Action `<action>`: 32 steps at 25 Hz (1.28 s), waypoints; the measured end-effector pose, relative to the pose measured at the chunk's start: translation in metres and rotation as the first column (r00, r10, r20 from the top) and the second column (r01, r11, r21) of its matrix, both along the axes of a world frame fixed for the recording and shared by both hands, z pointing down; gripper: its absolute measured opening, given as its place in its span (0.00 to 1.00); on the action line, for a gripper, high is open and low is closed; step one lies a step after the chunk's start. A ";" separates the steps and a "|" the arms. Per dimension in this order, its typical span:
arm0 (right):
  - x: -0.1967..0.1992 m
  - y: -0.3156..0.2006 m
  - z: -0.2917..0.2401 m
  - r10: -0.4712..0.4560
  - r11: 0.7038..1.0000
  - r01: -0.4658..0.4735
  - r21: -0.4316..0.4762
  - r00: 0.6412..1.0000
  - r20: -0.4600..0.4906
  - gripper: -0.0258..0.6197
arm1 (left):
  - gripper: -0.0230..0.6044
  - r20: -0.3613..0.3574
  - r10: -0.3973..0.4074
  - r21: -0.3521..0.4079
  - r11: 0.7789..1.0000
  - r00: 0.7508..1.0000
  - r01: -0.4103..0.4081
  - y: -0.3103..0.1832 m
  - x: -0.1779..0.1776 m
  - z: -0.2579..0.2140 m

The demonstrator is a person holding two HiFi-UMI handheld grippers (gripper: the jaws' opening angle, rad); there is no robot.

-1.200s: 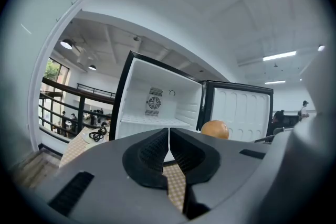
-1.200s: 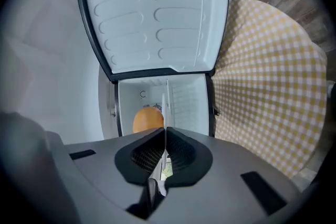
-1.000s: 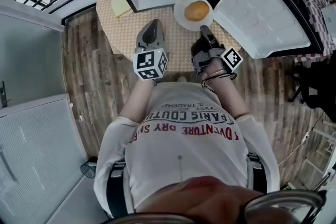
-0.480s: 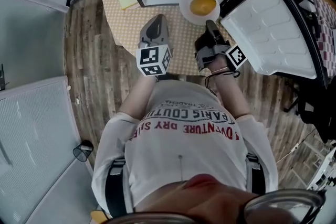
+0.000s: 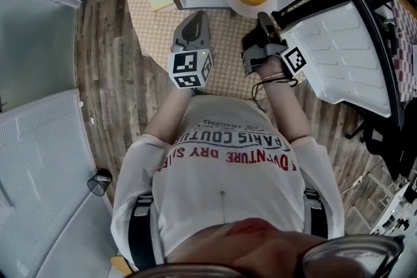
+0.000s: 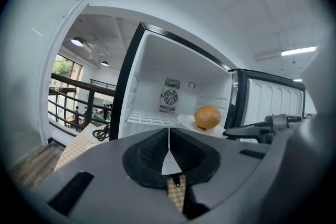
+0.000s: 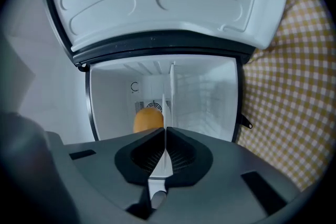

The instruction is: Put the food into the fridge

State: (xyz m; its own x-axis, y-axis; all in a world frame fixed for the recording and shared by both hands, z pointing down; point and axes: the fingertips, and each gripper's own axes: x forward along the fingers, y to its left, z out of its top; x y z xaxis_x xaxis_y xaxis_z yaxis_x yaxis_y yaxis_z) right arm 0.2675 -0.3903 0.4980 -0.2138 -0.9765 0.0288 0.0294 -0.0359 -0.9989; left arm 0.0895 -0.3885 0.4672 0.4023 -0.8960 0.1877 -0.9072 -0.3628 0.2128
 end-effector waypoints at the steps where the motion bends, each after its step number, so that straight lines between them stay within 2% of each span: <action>1: -0.001 -0.005 0.000 0.001 1.000 -0.001 -0.001 1.000 -0.003 0.09 | 0.08 -0.001 0.000 -0.002 1.000 1.000 0.000 -0.003 -0.002 0.001; 12: -0.006 -0.054 0.001 0.034 0.999 -0.036 -0.020 0.996 -0.079 0.09 | 0.08 -0.040 0.006 -0.039 0.999 0.999 -0.007 -0.026 -0.015 0.008; 22: -0.007 -0.079 0.005 0.062 0.995 -0.066 -0.076 0.996 -0.060 0.09 | 0.08 -0.024 0.017 -0.037 0.999 1.000 -0.018 -0.034 -0.014 0.014; 32: -0.008 -0.105 0.006 0.075 0.990 -0.084 -0.114 0.994 -0.082 0.09 | 0.08 -0.011 0.027 -0.049 0.998 1.000 -0.027 -0.035 -0.009 0.020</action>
